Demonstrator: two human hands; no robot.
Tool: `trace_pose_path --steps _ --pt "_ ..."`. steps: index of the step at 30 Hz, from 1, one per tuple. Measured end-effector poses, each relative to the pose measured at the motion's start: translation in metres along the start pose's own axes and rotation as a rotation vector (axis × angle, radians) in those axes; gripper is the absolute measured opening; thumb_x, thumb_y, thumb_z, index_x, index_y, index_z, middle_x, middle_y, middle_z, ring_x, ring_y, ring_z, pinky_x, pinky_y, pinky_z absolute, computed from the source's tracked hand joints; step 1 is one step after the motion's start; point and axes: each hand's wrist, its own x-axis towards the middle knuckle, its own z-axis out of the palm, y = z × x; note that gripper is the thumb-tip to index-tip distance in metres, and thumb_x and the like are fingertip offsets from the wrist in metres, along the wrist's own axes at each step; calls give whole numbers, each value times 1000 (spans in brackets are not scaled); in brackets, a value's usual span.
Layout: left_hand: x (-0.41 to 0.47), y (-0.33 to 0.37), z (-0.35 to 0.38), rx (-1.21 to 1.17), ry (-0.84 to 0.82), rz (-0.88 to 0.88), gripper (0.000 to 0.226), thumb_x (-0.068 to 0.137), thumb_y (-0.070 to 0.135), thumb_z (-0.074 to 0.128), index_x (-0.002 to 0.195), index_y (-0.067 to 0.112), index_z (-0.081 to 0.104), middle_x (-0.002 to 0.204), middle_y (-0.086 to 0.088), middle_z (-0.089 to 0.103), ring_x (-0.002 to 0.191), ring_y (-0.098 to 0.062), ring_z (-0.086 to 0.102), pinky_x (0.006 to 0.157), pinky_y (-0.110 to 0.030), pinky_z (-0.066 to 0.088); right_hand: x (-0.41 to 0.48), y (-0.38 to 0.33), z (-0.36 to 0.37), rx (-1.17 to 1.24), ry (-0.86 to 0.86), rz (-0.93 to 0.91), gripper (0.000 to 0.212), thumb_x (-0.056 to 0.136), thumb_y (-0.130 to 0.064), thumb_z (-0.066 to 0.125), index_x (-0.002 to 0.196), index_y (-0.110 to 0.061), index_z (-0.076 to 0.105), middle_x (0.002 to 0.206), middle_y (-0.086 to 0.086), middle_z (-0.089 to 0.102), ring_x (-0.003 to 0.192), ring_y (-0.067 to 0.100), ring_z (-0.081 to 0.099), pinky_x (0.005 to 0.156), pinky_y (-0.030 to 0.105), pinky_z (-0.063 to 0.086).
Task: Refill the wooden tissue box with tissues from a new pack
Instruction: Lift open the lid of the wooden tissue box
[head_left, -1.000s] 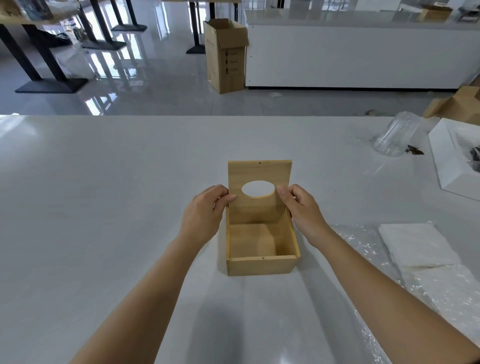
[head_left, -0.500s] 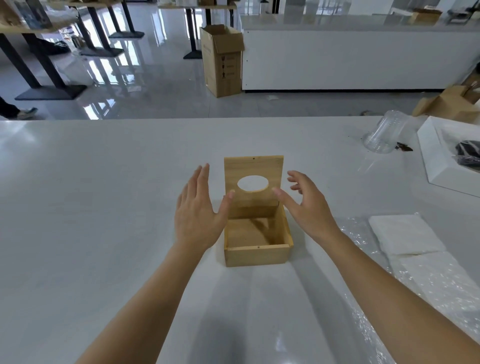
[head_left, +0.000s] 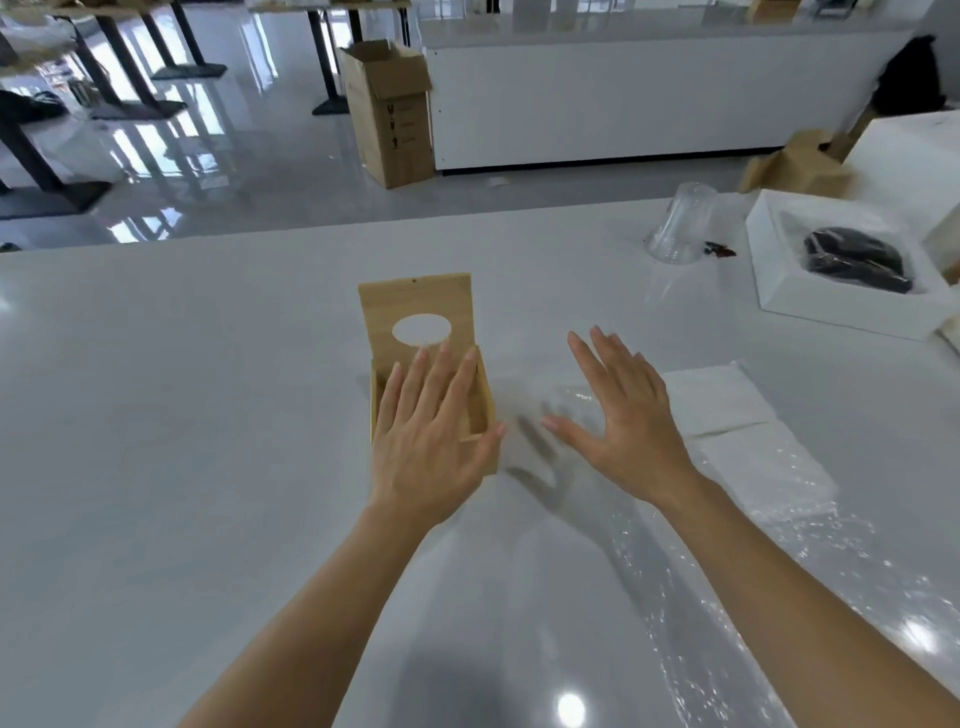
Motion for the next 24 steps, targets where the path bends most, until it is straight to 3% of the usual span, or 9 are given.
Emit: trace_pose_path --steps 8,13,19,24 --pt "-5 75 28 -48 -91 102 68 88 59 34 142 18 37 147 -7 40 138 -27 32 115 -39 13 -57 63 -37 -57 10 143 80 78 -73 29 144 -42 -1 159 -2 4 144 8 -5 108 17 -18" --pt "-11 123 48 -102 -157 164 69 88 60 29 142 18 36 148 -6 38 139 -27 30 114 -40 11 -91 100 -60 -107 17 229 86 74 -78 24 147 -35 3 159 0 7 145 15 1 113 28 -8" --pt "-22 171 63 -156 -241 217 74 88 65 16 142 18 36 148 -6 38 139 -26 29 114 -36 7 -125 133 -74 -101 6 299 82 77 -71 29 147 -35 4 159 1 6 145 14 -1 111 25 -10" --pt "-48 209 74 -258 -306 330 71 87 65 29 143 22 33 150 -3 36 141 -19 24 114 -36 11 -145 152 -78 -91 17 322 83 77 -71 31 148 -33 9 158 3 10 145 15 3 113 34 1"
